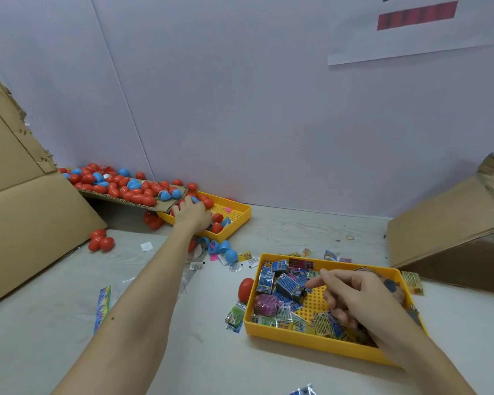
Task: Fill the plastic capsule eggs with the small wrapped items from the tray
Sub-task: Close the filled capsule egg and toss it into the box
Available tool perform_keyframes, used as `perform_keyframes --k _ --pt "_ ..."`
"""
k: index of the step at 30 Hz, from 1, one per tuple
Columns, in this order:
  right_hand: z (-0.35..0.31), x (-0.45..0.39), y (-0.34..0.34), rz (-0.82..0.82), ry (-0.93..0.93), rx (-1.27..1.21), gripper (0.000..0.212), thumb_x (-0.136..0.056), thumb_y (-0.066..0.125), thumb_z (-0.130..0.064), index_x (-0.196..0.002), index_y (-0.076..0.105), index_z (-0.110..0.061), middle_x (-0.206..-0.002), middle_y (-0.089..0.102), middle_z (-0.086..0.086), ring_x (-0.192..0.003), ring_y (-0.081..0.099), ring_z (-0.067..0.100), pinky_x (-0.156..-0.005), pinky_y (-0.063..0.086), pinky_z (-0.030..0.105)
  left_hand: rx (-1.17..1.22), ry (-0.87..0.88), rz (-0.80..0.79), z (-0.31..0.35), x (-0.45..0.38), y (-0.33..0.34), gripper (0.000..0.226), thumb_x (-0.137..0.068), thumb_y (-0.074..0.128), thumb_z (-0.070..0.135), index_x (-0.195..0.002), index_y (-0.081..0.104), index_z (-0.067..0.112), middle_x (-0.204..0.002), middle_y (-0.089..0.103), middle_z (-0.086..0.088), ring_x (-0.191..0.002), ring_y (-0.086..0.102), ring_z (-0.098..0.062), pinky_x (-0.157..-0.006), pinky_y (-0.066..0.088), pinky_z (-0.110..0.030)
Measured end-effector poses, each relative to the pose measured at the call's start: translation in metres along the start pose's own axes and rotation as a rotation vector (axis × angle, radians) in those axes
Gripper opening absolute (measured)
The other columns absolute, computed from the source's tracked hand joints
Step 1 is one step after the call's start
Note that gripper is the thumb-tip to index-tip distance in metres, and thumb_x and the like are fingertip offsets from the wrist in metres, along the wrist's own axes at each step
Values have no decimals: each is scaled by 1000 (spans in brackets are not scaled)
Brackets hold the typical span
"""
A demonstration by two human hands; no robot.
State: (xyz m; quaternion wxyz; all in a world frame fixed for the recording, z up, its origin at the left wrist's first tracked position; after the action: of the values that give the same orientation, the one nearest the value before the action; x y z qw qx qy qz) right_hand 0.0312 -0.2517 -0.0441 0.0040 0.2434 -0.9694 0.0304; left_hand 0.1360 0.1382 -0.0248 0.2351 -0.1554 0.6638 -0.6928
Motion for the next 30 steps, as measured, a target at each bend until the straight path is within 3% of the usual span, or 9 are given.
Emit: perform_keyframes --k 4,7,9,13,16,19,23,27,30 --pt "-1 1 1 -4 16 3 31 -101 56 -30 -89 82 -17 -62 55 4 -46 44 13 -38 32 21 177 113 197 11 17 -12 33 -106 47 34 -124 68 16 -134 53 -10 -125 49 -28 -111 28 -54" --pt "-4 3 2 -6 15 14 31 -102 56 -29 -89 81 -18 -62 55 4 -47 44 13 -39 33 21 325 212 419 26 52 -30 29 -103 54 34 -118 70 15 -128 55 -7 -118 50 -24 -102 31 -46" --pt "-5 4 2 5 14 23 31 -102 56 -28 -88 81 -17 -62 55 4 -47 44 13 -39 33 21 496 295 483 42 87 -39 22 -100 61 29 -114 71 15 -123 56 -7 -114 51 -22 -99 35 -43" --pt "-7 7 0 52 12 20 28 -104 55 -23 -96 79 -11 -67 60 5 -48 48 13 -40 35 22 970 477 301 81 171 -45 17 -92 73 15 -107 69 23 -113 58 0 -87 60 -11 -75 53 -21" --pt "-10 9 -1 83 9 -13 24 -105 54 -23 -108 74 -10 -78 69 8 -51 55 16 -44 43 23 1154 600 40 113 225 -39 22 -94 72 20 -112 64 28 -109 66 6 -78 72 -17 -71 61 -30" --pt "-12 10 1 78 18 -91 27 -103 55 -29 -111 73 -10 -89 76 12 -57 62 19 -47 48 23 1132 661 -38 133 253 -31 31 -95 70 29 -121 52 33 -112 65 12 -91 72 -9 -81 62 -30" --pt "-11 11 2 12 29 -194 37 -100 56 -40 -121 70 -13 -100 76 17 -73 72 24 -52 53 23 1004 757 95 132 260 -25 33 -92 75 16 -119 56 21 -119 56 7 -104 63 4 -87 55 -17" --pt "-17 13 6 -141 -17 -290 47 -93 63 -45 -127 69 -13 -116 74 19 -88 75 26 -64 60 24 1007 820 230 125 262 -32 34 -89 76 12 -121 68 21 -122 51 3 -109 58 -5 -91 50 -13" --pt "-17 12 4 -138 -35 -320 46 -87 70 -46 -118 75 -13 -113 75 13 -86 73 19 -69 59 22 1008 821 287 124 267 -37 37 -90 76 12 -124 69 22 -116 53 6 -107 55 -2 -90 49 -12"
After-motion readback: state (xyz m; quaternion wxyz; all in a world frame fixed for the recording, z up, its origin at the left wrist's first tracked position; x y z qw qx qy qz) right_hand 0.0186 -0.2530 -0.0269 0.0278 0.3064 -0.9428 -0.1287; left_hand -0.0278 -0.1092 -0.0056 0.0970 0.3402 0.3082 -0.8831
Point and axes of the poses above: each hand's wrist, its own x-axis away from the middle knuckle, its own y-axis out of the palm, z = x × y, the point moved 5 cm from there along -x, towards the middle knuckle
